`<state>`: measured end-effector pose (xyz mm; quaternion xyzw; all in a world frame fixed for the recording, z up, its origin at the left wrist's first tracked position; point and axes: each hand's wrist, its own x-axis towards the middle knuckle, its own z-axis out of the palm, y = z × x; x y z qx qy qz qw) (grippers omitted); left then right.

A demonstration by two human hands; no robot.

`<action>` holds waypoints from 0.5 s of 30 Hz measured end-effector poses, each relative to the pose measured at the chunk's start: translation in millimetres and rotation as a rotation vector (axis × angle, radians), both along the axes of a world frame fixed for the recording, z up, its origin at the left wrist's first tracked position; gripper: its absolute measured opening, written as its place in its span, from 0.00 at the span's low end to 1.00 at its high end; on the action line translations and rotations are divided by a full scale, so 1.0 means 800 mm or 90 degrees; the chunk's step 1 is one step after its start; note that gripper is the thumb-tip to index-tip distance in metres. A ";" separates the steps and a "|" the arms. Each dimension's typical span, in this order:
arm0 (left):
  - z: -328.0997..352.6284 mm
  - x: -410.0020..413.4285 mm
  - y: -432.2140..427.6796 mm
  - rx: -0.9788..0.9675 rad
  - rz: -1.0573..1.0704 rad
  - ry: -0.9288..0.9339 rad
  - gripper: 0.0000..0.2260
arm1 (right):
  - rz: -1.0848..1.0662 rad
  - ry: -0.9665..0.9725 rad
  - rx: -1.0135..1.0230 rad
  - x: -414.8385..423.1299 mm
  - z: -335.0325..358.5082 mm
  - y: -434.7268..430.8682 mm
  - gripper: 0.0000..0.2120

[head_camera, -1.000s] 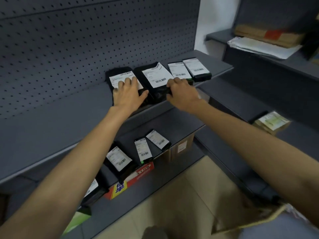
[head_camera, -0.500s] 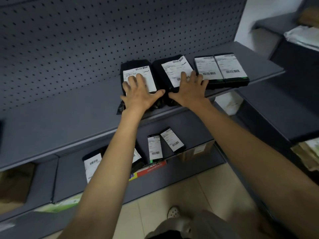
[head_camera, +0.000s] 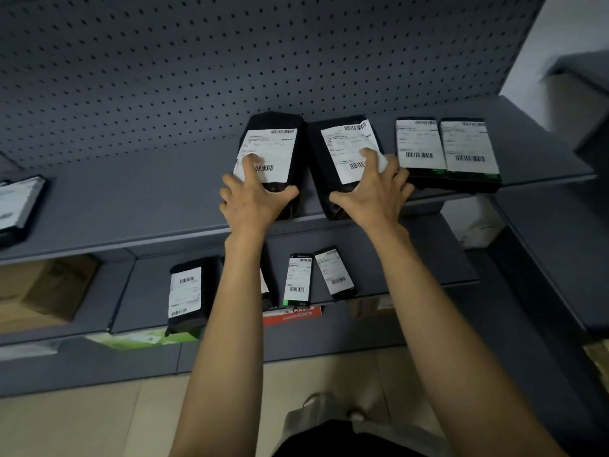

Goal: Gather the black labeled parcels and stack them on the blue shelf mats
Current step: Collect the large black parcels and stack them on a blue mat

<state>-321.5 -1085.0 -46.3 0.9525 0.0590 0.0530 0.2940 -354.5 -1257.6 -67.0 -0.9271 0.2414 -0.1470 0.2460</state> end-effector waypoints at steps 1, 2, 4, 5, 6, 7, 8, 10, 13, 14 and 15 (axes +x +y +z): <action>-0.001 -0.008 0.000 -0.010 0.012 -0.021 0.35 | 0.003 -0.015 0.017 -0.003 -0.001 0.000 0.44; -0.004 -0.017 -0.001 -0.022 0.026 -0.043 0.34 | 0.005 -0.030 0.033 -0.008 -0.002 0.000 0.43; -0.010 -0.038 0.000 -0.051 0.055 -0.084 0.34 | 0.012 -0.061 0.052 -0.019 -0.005 0.003 0.42; -0.013 -0.048 0.003 -0.073 0.070 -0.100 0.33 | 0.019 -0.078 0.060 -0.024 -0.005 0.006 0.42; -0.014 -0.056 0.007 -0.099 0.088 -0.117 0.32 | 0.028 -0.098 0.072 -0.027 -0.004 0.010 0.42; -0.013 -0.062 0.012 -0.124 0.106 -0.138 0.32 | 0.039 -0.121 0.084 -0.029 -0.002 0.015 0.41; -0.010 -0.067 0.020 -0.140 0.122 -0.164 0.31 | 0.052 -0.143 0.094 -0.029 0.003 0.022 0.41; -0.002 -0.077 0.041 -0.143 0.141 -0.220 0.31 | 0.087 -0.182 0.107 -0.025 0.015 0.041 0.41; 0.012 -0.092 0.086 -0.146 0.201 -0.276 0.31 | 0.159 -0.218 0.135 -0.015 0.034 0.087 0.41; 0.016 -0.099 0.103 -0.146 0.232 -0.287 0.30 | 0.190 -0.221 0.142 -0.012 0.038 0.107 0.41; 0.019 -0.107 0.121 -0.144 0.262 -0.296 0.30 | 0.223 -0.223 0.148 -0.011 0.040 0.128 0.40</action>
